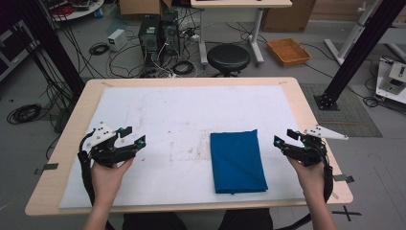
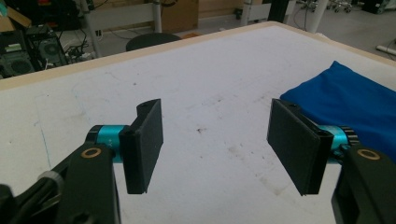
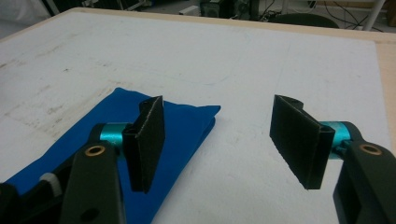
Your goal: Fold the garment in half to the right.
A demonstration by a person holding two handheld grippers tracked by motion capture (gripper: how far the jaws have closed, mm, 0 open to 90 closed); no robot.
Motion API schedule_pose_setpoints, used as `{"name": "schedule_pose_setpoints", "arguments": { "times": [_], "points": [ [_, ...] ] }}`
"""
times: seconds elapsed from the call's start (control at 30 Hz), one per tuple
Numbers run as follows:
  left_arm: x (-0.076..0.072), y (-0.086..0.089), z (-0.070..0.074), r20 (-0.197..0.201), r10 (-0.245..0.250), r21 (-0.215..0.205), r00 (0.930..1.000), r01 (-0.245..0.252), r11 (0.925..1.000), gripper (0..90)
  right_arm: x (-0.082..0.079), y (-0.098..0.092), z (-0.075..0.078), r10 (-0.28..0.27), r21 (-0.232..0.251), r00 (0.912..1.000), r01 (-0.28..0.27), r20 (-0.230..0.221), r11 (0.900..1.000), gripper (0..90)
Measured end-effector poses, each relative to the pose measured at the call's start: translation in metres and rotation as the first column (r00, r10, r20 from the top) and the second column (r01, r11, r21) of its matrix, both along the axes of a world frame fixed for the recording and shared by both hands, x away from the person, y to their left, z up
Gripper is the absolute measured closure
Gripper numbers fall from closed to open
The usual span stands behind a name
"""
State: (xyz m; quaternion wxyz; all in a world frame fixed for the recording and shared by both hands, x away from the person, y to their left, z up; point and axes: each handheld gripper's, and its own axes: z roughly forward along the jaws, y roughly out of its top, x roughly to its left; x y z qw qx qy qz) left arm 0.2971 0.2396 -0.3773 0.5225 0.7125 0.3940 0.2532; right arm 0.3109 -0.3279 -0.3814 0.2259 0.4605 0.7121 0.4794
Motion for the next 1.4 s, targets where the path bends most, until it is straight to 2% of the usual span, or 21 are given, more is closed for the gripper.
{"name": "schedule_pose_setpoints", "arguments": {
  "times": [0.43,0.73,1.4],
  "points": [
    [0.0007,-0.0009,-0.0021,-0.01,-0.008,0.005,0.9999,0.008,1.0,35.6,0.0002,0.0004,0.0008,0.001,-0.005,1.0,-0.001,0.0,1.0,35.2],
    [-0.0001,-0.0023,-0.0036,-0.022,-0.007,0.007,0.9997,0.007,0.9999,35.6,0.0038,0.0004,-0.0036,0.003,-0.008,0.9998,-0.003,-0.018,1.0,34.9],
    [-0.0006,-0.0009,-0.0044,-0.024,-0.009,0.009,0.9997,0.009,0.9999,35.6,0.0078,0.0025,-0.0072,0.008,-0.021,0.9996,-0.008,-0.028,1.0,34.9]
  ]
}}
